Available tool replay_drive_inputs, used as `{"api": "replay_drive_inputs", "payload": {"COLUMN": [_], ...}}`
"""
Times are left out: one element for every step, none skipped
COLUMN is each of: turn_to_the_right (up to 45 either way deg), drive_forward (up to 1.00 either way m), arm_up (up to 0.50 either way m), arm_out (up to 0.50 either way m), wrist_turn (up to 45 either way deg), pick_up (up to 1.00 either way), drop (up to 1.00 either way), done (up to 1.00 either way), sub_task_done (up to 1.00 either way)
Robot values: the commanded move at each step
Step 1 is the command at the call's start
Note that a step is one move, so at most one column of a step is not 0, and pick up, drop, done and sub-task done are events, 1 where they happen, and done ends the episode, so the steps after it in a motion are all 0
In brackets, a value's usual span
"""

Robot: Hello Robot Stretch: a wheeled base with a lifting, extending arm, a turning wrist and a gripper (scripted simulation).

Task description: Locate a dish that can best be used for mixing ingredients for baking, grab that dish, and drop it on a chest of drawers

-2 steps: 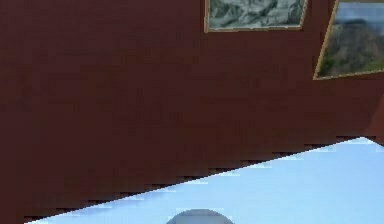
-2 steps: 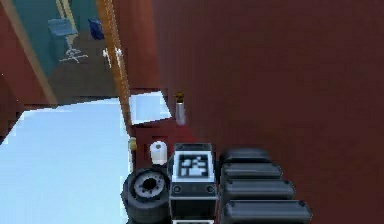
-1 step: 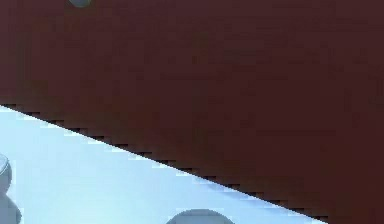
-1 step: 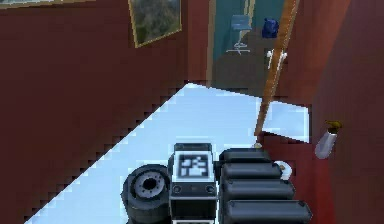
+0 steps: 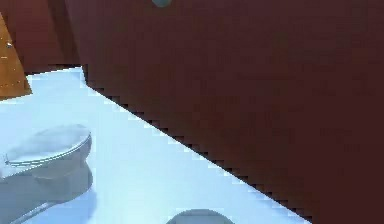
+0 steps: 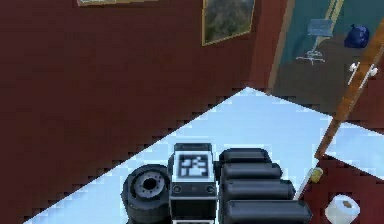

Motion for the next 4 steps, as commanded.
{"api": "replay_drive_inputs", "payload": {"turn_to_the_right": [45.0,45.0,3.0,-45.0], "drive_forward": [0.00,0.00,0.00,0.00], "arm_up": [0.00,0.00,0.00,0.00], "arm_out": [0.00,0.00,0.00,0.00], "wrist_turn": [0.0,0.0,0.0,0.0], "pick_up": [0.00,0.00,0.00,0.00], "drop": [0.00,0.00,0.00,0.00], "done": [0.00,0.00,0.00,0.00], "sub_task_done": [0.00,0.00,0.00,0.00]}}
